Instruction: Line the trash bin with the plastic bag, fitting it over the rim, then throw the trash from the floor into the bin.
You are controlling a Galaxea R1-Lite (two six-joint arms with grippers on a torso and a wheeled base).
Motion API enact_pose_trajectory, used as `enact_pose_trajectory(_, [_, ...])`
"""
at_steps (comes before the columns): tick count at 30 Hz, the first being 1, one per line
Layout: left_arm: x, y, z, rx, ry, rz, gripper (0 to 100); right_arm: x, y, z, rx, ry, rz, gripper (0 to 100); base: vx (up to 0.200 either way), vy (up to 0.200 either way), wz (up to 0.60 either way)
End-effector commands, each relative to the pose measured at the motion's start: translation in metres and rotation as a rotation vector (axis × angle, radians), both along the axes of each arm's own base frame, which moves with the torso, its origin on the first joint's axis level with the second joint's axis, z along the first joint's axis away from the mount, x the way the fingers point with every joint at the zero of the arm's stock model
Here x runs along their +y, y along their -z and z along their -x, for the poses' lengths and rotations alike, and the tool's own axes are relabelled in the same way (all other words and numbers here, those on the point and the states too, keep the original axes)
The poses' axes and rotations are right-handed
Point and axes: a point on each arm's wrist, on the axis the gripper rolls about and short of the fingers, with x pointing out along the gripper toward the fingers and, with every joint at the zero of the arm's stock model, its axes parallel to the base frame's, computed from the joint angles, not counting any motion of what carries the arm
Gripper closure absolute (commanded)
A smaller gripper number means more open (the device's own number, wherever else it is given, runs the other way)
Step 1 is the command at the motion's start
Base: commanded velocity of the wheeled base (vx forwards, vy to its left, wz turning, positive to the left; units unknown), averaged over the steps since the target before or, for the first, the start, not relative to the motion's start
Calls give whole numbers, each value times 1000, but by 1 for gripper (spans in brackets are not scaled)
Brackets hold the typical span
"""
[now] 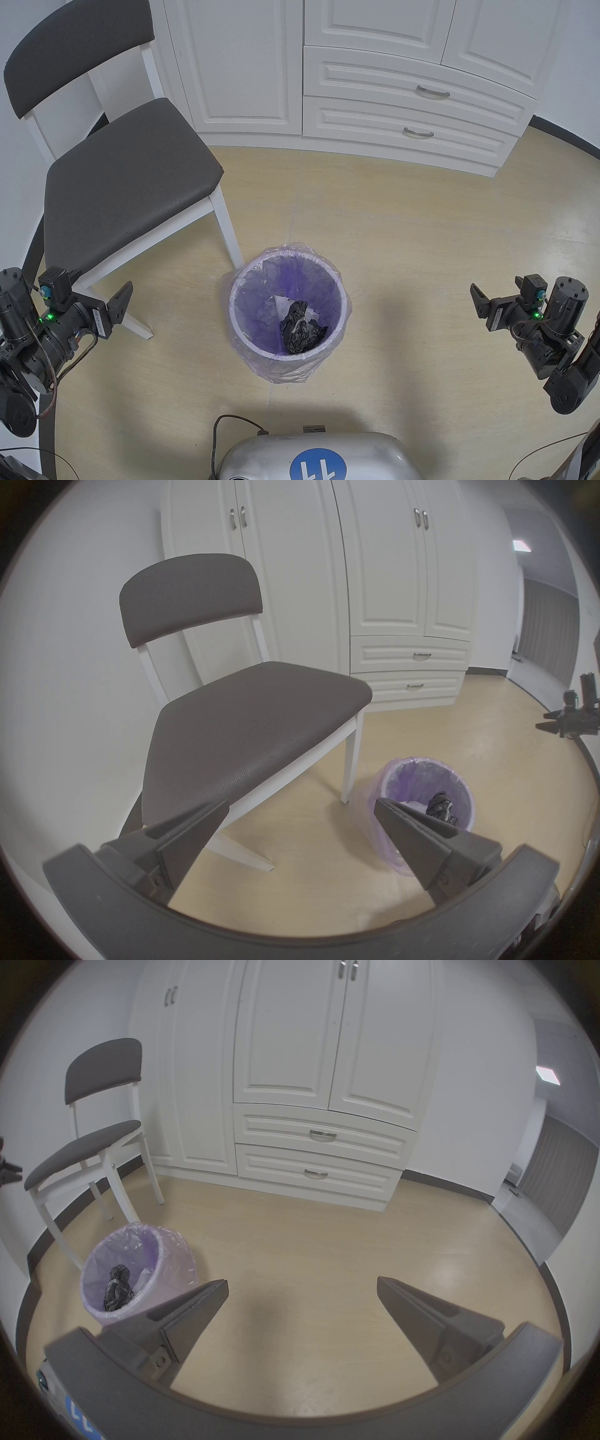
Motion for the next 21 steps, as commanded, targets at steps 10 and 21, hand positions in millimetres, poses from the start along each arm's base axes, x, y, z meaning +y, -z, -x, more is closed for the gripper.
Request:
enact_pose_trajectory(10, [-8, 18, -7, 37, -6, 21, 0, 14, 3, -25, 252, 38, -254, 0, 0, 0, 0])
enact_pose_trajectory(21, [-36, 2, 6, -68, 142, 63, 0, 15, -26, -6, 477, 64, -272, 0, 0, 0, 0])
